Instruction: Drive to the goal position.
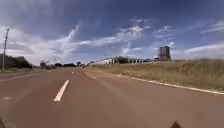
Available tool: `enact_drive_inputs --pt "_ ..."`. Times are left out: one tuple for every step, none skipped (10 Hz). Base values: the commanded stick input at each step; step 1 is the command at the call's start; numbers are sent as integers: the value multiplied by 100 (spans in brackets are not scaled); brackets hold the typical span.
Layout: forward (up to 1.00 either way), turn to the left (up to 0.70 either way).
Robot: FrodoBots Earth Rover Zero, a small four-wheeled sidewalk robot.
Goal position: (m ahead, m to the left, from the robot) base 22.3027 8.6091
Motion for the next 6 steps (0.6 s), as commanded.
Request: enact_drive_inputs --pt "100 4" --pt "100 4" --pt "100 5" --pt "100 5" --pt "100 5" --pt "100 5"
